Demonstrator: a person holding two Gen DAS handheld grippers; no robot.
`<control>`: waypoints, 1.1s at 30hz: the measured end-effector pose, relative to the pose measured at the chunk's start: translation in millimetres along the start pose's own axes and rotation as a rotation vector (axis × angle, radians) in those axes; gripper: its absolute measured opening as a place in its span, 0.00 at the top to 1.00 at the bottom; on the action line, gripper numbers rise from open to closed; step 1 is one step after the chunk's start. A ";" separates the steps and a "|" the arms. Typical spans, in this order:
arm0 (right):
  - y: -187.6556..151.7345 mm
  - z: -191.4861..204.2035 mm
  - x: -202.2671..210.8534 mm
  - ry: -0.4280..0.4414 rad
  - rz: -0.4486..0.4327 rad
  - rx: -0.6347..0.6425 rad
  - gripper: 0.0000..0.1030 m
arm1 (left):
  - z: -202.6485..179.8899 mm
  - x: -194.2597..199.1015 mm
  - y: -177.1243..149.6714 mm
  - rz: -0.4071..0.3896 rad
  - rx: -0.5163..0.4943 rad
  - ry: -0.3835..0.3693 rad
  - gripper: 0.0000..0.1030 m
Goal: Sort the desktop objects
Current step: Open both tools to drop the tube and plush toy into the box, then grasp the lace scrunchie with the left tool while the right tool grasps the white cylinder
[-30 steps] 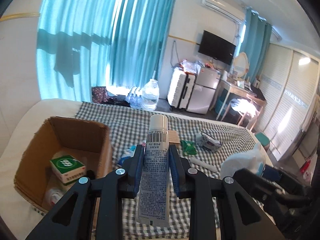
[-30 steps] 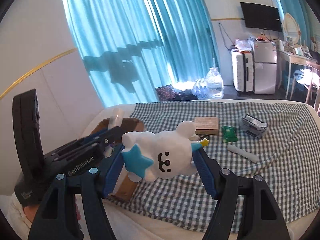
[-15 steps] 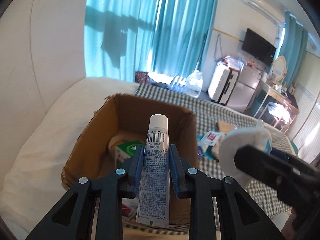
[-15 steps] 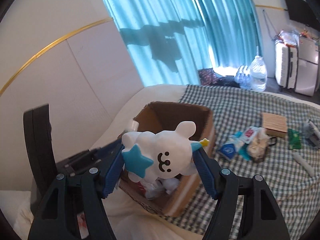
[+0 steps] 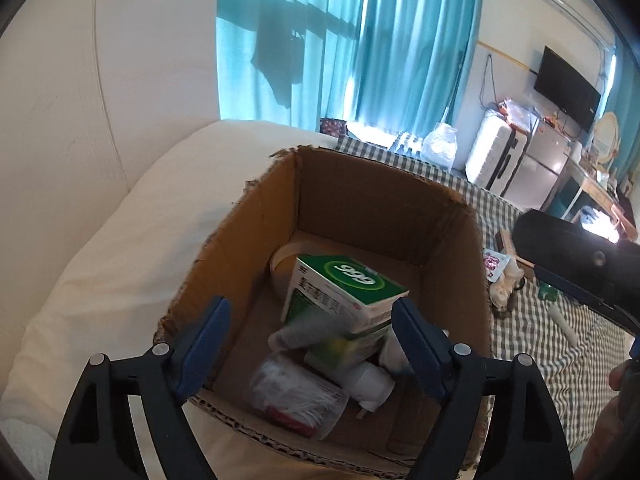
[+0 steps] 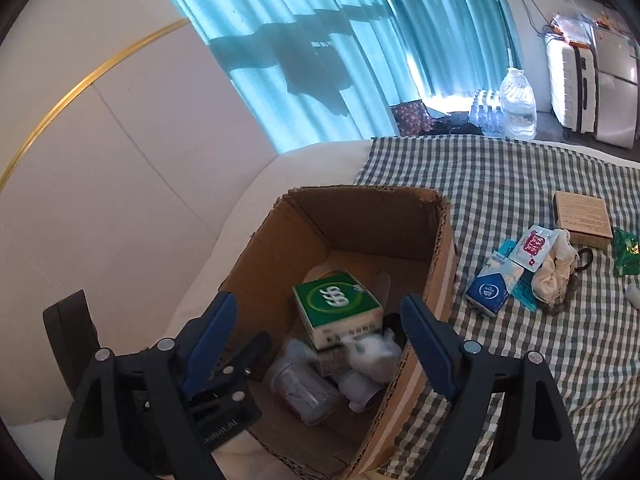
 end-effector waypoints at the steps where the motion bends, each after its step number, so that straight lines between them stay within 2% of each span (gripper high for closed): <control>1: 0.3 -6.7 3.7 -0.019 -0.009 0.000 0.18 | 0.3 -0.1 -1.8 0.009 0.005 -0.001 0.17; 5: -0.5 -30.4 17.8 -0.063 -0.017 -0.036 0.18 | -2.7 3.0 -6.6 0.028 0.007 0.007 0.17; 8: -4.1 -55.9 39.2 -0.116 -0.044 -0.069 0.18 | -11.0 9.0 -4.7 0.019 -0.010 0.005 0.13; 12: -6.4 -91.9 74.8 -0.203 -0.075 -0.102 0.18 | -35.0 19.4 -1.3 0.003 -0.038 -0.028 0.11; 16: -1.2 -119.1 117.8 -0.260 -0.128 -0.123 0.18 | -80.5 30.8 2.7 -0.029 -0.070 -0.087 0.08; 19: 4.4 -137.8 152.3 -0.333 -0.173 -0.087 0.18 | -120.1 39.2 -0.4 -0.044 -0.101 -0.139 0.06; 21: 4.3 -151.5 174.5 -0.389 -0.195 -0.055 0.18 | -142.1 44.2 -4.6 -0.044 -0.117 -0.169 0.02; 24: -0.3 -168.0 196.2 -0.420 -0.202 -0.015 0.18 | -175.9 45.6 -16.9 -0.019 -0.136 -0.218 0.00; 31: -25.7 -217.5 206.1 -0.465 -0.162 -0.061 0.18 | -222.1 30.3 -49.8 0.049 -0.210 -0.237 0.00; 33: -33.8 -235.0 202.9 -0.464 -0.144 -0.099 0.23 | -231.3 22.7 -59.2 0.067 -0.239 -0.231 0.00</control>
Point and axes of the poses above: each gripper's, at about its wrist camera, not at the fingertips, and x roughly against the way its jaws point, z to its left, y to its top, the point moved 7 cm from there along -x, roughly the way its jaws point, and after that the axes turned 11 degrees about -z, right-handed, at the moved point
